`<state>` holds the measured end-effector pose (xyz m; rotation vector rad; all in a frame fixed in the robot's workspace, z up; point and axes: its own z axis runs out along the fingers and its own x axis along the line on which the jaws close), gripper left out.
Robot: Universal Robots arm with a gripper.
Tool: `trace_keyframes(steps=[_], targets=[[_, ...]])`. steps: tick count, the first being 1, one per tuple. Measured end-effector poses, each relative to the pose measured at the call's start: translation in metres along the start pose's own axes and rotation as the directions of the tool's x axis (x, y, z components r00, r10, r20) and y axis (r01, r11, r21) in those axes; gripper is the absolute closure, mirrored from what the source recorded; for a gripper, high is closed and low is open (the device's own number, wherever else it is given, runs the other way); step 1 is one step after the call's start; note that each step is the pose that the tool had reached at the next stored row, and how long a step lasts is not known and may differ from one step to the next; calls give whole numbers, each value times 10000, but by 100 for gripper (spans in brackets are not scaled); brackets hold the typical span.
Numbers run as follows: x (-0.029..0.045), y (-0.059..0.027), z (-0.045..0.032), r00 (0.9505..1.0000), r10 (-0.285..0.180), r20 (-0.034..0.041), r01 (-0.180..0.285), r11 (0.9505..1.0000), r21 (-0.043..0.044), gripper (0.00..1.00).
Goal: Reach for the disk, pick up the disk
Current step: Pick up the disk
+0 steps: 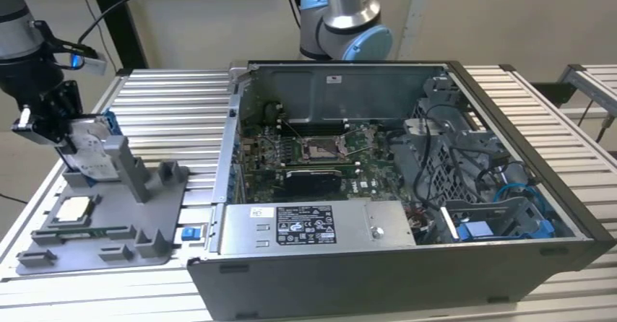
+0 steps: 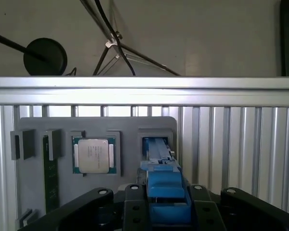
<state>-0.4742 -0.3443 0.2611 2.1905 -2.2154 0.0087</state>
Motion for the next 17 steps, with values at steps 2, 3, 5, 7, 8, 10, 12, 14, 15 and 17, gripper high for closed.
trace_keyframes(steps=[2, 3, 5, 7, 8, 10, 12, 14, 15, 17], targets=[[1, 0, -1, 10000, -3, 87, 3, 10000, -3, 100], [0, 1, -1, 9998, -3, 180, 3, 10000, -3, 100], [-1, 1, -1, 9992, -5, 389, 6, 10000, -6, 100], [-1, 1, -1, 9992, -5, 401, 5, 10000, -7, 100], [-1, 2, -1, 9992, -4, 402, 5, 10000, -6, 100], [-1, 2, 0, 9992, -5, 403, 5, 10000, -5, 100], [-1, 1, 0, 9993, -5, 381, 5, 10000, -4, 100], [1, 2, -1, 9992, -7, 398, 7, 10000, -6, 100], [0, 2, -1, 9988, -8, 490, 8, 10000, -8, 100], [-2, 2, 0, 9987, -6, 514, 6, 10000, -5, 100]])
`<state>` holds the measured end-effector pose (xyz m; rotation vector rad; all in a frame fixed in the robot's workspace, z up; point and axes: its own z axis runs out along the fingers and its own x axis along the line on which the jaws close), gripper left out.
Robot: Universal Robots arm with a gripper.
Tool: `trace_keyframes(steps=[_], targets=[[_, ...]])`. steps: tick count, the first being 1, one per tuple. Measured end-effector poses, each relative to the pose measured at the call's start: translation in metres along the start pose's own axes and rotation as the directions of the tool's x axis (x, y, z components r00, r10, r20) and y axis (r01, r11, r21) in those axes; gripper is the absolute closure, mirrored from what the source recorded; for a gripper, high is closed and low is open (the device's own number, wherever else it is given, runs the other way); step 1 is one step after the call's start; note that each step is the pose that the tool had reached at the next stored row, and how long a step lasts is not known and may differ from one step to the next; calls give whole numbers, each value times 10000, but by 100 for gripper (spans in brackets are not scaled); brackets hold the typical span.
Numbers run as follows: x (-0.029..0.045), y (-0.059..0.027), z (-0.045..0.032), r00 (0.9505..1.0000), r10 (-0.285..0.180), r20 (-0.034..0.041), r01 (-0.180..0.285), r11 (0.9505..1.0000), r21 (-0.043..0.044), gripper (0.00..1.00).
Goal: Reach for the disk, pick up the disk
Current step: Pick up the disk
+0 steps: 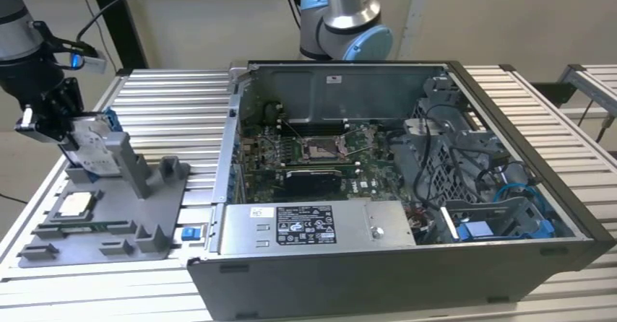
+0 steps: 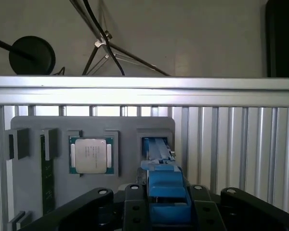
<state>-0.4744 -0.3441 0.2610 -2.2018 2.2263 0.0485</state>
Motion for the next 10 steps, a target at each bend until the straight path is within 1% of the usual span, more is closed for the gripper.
trace_keyframes(steps=[1, 5, 7, 10], targets=[[0, 0, 0, 10000, 2, -32, -2, 10000, 2, 100], [1, 0, -1, 10000, -1, -33, 1, 10000, -1, 100], [1, 0, -1, 10000, -1, -16, 1, 10000, -2, 100], [2, 0, 0, 10000, 0, -62, 0, 10000, 0, 100]])
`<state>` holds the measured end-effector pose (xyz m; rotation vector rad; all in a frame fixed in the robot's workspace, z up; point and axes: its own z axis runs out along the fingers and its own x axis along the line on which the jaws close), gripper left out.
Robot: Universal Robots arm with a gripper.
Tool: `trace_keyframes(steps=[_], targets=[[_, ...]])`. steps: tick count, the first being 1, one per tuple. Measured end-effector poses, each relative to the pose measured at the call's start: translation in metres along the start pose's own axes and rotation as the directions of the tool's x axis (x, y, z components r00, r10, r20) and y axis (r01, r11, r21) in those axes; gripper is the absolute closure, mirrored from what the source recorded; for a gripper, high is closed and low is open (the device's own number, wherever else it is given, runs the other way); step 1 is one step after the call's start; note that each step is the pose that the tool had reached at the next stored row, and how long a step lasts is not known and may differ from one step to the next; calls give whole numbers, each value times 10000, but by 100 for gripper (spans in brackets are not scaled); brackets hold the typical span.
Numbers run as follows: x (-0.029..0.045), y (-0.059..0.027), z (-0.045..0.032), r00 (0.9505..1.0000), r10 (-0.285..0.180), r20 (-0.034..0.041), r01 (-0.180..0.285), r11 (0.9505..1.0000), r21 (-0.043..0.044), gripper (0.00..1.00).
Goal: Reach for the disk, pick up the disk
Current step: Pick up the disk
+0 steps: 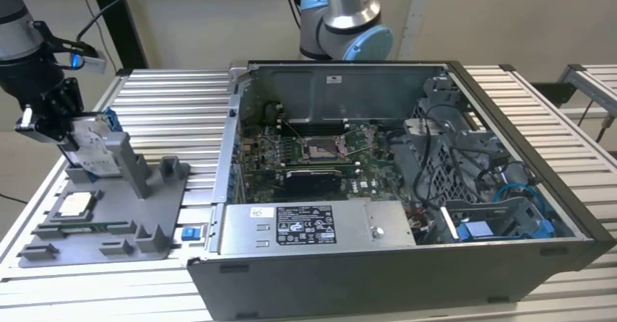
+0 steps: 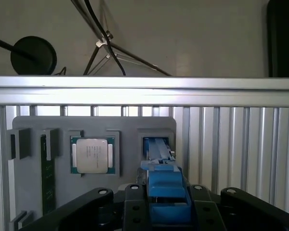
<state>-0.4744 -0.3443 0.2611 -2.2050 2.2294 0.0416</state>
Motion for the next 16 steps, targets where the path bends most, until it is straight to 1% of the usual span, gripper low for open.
trace_keyframes(steps=[1, 3, 12, 16], targets=[[0, 0, -1, 10000, -1, 1, 1, 10000, -1, 100], [-1, 0, -1, 10000, 0, 31, 0, 10000, -2, 100], [-1, 0, -1, 10000, 0, 36, 0, 10000, 0, 100], [-1, 0, -18, 10000, 0, 36, 0, 10000, -1, 100]])
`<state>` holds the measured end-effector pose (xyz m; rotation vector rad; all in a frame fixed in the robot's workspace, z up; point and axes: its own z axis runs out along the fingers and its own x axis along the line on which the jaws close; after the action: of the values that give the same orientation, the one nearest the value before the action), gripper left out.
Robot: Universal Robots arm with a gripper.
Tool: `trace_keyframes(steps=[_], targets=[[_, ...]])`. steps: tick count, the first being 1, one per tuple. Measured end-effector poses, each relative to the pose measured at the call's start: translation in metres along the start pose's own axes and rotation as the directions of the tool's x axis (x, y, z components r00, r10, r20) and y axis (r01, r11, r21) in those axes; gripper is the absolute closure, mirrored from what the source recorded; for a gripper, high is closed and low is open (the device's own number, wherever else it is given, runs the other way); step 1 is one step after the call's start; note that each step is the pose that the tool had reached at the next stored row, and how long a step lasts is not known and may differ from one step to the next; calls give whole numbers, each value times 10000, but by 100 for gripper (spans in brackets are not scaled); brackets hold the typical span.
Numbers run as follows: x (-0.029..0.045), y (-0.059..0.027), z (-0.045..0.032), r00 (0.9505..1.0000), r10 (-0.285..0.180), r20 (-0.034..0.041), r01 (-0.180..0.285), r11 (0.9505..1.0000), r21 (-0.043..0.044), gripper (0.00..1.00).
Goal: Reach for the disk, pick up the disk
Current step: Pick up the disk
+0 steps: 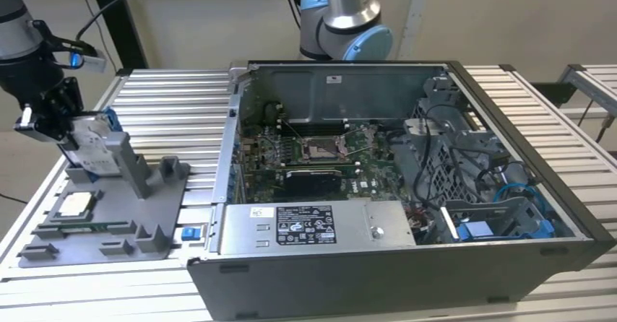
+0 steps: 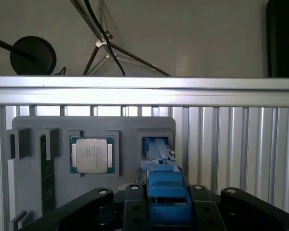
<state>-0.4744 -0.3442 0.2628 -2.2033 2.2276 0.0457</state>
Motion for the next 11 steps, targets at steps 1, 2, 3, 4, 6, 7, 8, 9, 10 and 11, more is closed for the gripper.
trace_keyframes(steps=[1, 2, 3, 4, 6, 7, 8, 9, 10, 11], targets=[[0, 0, -7, 10000, 0, 0, 0, 10000, 0, 100], [0, 0, -17, 10000, 0, 0, 0, 10000, 0, 100], [-1, 0, -26, 10000, 0, 0, 0, 10000, 0, 100], [-1, 0, -35, 10000, 0, -1, 0, 10000, 0, 100], [-1, 1, -52, 10000, 0, -1, 0, 10000, -1, 100], [-2, 1, -60, 10000, 0, 0, 0, 10000, 0, 100], [-2, 1, -69, 10000, 0, 0, 0, 10000, 0, 100], [-2, 1, -78, 10000, 0, -1, 0, 10000, 0, 100], [-2, 1, -88, 10000, 0, -1, 0, 10000, -1, 100], [-3, 2, -98, 10000, 0, -1, 0, 10000, 0, 100]])
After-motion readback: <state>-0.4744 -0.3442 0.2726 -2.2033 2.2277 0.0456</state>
